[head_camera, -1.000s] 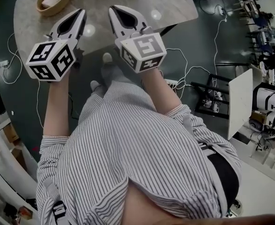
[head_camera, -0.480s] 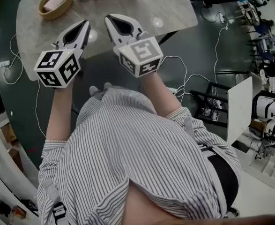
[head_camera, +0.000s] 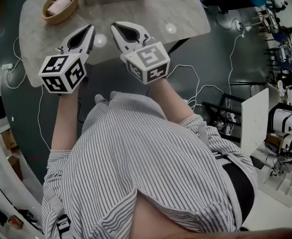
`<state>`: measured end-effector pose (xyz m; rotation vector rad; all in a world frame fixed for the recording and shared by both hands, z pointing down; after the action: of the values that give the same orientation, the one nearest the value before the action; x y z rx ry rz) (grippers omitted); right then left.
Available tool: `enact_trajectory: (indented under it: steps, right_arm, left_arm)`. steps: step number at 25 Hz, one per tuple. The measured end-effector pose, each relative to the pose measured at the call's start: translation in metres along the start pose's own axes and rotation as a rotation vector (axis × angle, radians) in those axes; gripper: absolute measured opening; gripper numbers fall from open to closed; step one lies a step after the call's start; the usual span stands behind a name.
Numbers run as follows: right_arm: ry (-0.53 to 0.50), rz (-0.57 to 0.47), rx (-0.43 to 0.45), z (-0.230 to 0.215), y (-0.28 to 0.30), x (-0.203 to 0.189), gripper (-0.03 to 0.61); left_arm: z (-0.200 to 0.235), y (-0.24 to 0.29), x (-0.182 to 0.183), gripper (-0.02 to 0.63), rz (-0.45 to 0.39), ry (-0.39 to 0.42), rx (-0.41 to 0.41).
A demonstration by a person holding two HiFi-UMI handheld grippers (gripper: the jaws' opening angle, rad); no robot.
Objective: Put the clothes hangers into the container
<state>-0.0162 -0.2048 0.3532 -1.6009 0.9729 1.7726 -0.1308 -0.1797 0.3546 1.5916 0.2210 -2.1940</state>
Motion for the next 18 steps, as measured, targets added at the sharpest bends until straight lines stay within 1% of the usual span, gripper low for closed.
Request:
enact_trajectory:
  steps: [5,7,10,13,18]
  right_arm:
    - [0.003,0.015,0.026,0.0,0.0,-0.003,0.014]
    - [0.016,0.006,0.014,-0.003,-0.002,0.0,0.014]
    - [0.03,-0.019,-0.021,-0.007,-0.004,0.015,0.015]
    - [0.017,-0.013,0.004,-0.009,-0.001,0.002,0.015]
    - [0.039,-0.009,0.018,-0.009,-0.003,0.001,0.014]
  left_arm:
    - [-0.001,0.002,-0.003,0.011,0.008,-0.008,0.012]
    - [-0.006,0.004,-0.005,0.011,0.017,-0.003,0.005]
    - [-0.011,0.006,-0.007,0.011,0.035,0.02,-0.004]
    - [-0.012,0.009,-0.007,0.011,0.05,0.044,-0.01]
    - [-0.012,0.008,-0.005,0.011,0.053,0.025,-0.015]
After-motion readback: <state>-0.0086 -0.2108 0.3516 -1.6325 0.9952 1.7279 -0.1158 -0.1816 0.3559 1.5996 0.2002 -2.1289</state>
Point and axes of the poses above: the fingertips, and each gripper's own axes: y forward along the fingers, z to its left, x out of its top, the point moved 5 cm from there along -y, backward along the fingers, and after that the axes turned 5 degrees about -z, right-handed, at the moved point
